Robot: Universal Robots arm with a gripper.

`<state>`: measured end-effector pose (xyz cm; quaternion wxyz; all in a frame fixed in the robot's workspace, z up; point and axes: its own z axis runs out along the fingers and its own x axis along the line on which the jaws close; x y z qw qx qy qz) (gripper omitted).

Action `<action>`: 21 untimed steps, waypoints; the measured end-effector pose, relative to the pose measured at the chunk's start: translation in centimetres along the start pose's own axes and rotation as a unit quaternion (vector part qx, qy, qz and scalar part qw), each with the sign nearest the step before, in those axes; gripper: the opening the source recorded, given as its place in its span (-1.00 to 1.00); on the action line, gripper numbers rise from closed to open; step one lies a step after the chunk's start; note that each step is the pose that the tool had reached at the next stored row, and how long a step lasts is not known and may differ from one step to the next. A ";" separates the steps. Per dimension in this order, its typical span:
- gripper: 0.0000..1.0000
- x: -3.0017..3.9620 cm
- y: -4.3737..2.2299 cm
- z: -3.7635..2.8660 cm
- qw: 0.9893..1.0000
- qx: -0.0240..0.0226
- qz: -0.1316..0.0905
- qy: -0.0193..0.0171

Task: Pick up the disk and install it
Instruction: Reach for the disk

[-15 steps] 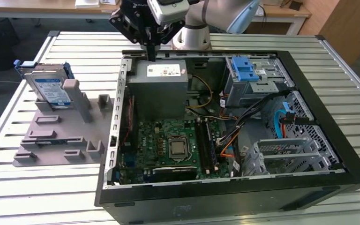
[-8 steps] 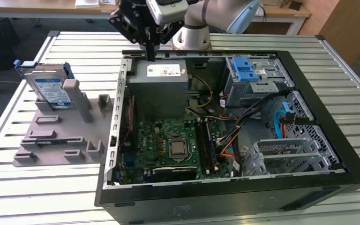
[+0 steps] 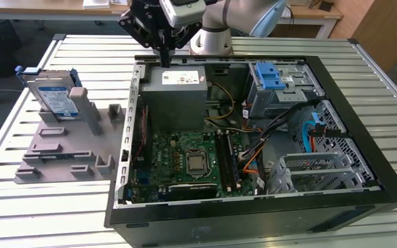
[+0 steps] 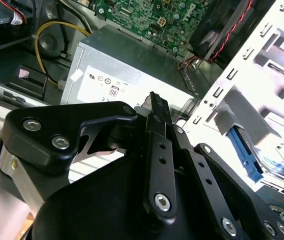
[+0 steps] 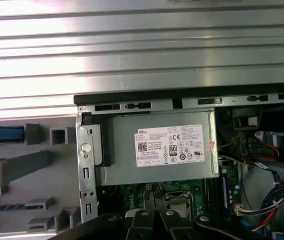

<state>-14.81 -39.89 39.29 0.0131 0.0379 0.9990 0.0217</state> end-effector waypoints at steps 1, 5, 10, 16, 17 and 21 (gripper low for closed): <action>-0.79 0.03 0.00 0.00 1.000 0.000 0.000 0.000; -0.79 0.12 -0.01 -0.01 1.000 0.000 0.000 0.000; -0.79 0.97 -0.07 -0.03 1.000 0.000 0.000 0.000; -0.79 1.13 -0.09 -0.03 1.000 0.000 0.000 0.000; -0.79 1.78 -0.13 -0.05 1.000 0.000 0.000 0.000; -0.79 2.11 -0.16 -0.06 1.000 0.000 0.000 0.000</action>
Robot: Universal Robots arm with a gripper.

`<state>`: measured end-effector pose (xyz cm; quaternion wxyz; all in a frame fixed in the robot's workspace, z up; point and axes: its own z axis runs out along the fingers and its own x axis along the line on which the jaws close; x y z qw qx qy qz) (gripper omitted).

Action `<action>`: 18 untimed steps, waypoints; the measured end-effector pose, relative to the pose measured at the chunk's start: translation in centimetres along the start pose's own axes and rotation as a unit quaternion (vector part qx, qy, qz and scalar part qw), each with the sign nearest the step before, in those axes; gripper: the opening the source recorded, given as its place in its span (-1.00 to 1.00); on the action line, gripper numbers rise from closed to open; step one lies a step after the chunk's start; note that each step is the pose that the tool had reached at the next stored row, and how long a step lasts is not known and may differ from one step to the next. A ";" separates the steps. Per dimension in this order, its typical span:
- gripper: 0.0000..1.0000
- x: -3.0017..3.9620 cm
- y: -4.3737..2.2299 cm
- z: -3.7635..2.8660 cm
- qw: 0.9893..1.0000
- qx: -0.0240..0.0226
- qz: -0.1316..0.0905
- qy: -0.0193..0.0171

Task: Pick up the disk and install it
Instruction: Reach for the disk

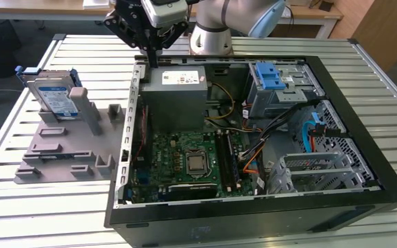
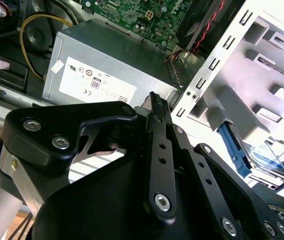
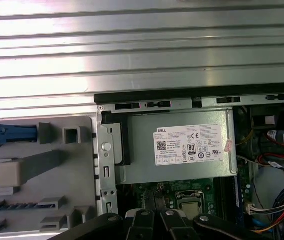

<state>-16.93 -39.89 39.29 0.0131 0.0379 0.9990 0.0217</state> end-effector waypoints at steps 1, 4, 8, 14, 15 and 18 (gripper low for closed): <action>-0.79 0.02 0.00 0.00 1.000 0.000 0.000 0.000; -0.79 0.08 -0.01 0.00 1.000 0.000 0.000 0.000; -0.79 0.17 -0.01 0.00 1.000 0.000 0.000 0.000; -0.79 0.40 -0.03 -0.01 1.000 0.000 0.000 0.000; -0.79 0.54 -0.04 -0.02 1.000 0.000 0.000 0.000; -0.79 0.60 -0.04 -0.02 1.000 0.000 0.000 0.000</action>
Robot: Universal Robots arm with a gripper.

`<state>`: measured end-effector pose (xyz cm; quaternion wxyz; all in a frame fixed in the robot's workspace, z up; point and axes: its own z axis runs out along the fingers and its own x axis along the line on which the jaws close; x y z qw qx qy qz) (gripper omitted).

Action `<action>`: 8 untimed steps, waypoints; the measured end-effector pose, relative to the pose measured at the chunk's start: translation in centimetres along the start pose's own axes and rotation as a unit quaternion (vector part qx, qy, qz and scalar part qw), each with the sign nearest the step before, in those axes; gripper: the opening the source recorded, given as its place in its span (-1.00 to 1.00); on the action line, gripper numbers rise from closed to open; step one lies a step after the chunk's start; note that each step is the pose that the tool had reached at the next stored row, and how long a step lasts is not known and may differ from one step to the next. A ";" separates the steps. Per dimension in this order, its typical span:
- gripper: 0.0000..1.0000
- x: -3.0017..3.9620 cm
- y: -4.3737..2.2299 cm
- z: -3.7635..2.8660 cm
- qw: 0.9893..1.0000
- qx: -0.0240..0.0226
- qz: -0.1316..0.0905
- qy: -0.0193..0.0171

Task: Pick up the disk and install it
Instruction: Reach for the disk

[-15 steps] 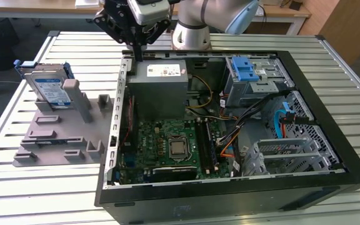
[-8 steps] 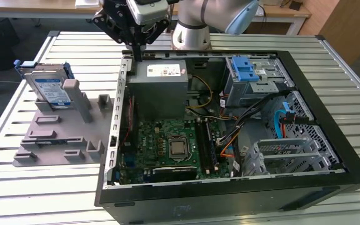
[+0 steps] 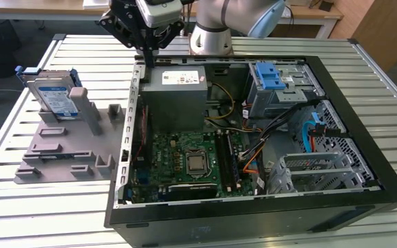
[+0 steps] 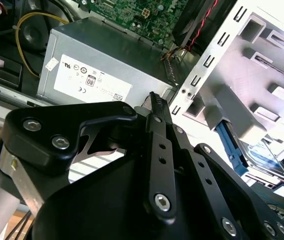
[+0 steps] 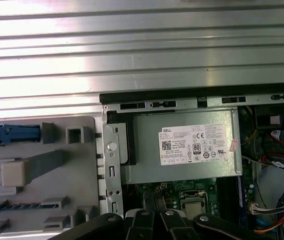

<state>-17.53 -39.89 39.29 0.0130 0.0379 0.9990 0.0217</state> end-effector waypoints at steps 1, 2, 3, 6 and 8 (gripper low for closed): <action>-0.79 0.02 0.00 0.00 1.000 0.000 0.000 0.000; -0.79 0.03 0.00 0.00 1.000 0.000 0.000 0.000; -0.79 0.05 0.00 0.00 1.000 0.000 0.000 0.000; -0.79 0.13 -0.01 0.00 1.000 0.000 0.000 0.000; -0.79 0.20 -0.02 0.00 1.000 0.000 0.000 0.000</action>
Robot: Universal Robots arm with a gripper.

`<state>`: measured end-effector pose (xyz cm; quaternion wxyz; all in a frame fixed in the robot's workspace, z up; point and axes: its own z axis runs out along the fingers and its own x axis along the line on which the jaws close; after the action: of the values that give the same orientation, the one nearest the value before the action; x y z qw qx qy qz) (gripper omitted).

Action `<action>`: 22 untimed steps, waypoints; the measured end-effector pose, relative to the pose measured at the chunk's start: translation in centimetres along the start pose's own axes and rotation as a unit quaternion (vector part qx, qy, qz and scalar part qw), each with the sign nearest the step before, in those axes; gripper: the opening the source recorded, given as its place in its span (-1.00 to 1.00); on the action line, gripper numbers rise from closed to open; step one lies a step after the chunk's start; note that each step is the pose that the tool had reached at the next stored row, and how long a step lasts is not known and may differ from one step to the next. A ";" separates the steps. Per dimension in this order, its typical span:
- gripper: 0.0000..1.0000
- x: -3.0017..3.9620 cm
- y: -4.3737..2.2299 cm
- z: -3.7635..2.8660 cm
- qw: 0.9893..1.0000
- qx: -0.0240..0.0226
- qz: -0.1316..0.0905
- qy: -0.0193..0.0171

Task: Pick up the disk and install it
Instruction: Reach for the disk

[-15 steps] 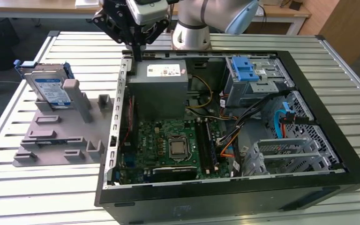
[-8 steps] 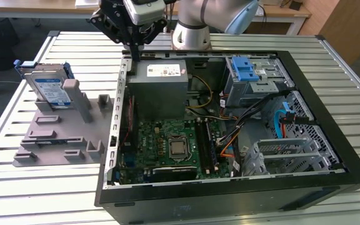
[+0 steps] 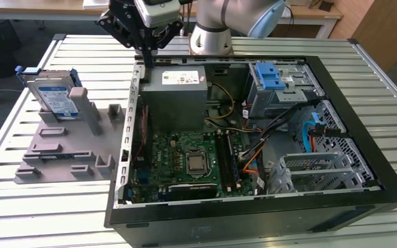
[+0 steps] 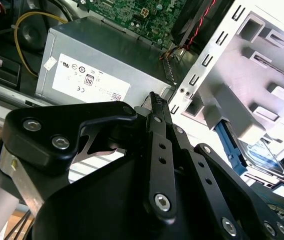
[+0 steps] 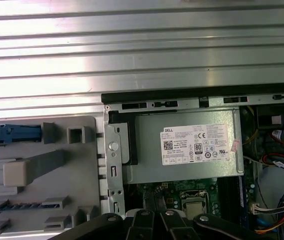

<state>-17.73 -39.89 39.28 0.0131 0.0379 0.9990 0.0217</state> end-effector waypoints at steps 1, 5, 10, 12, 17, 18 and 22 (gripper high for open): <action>-0.79 0.04 0.00 0.00 1.000 0.000 0.000 0.000; -0.79 0.30 0.00 -0.01 1.000 0.000 0.000 0.000; -0.79 0.56 -0.01 -0.01 1.000 0.000 0.000 0.000; -0.79 0.67 -0.02 0.00 1.000 0.000 0.000 0.000; -0.79 0.92 -0.04 0.00 1.000 0.000 0.000 0.000; -0.79 0.97 -0.04 0.00 1.000 0.000 0.000 0.000; -0.79 1.16 -0.06 0.00 1.000 0.000 0.000 0.000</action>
<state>-18.89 -39.86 39.25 0.0131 0.0379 0.9990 0.0217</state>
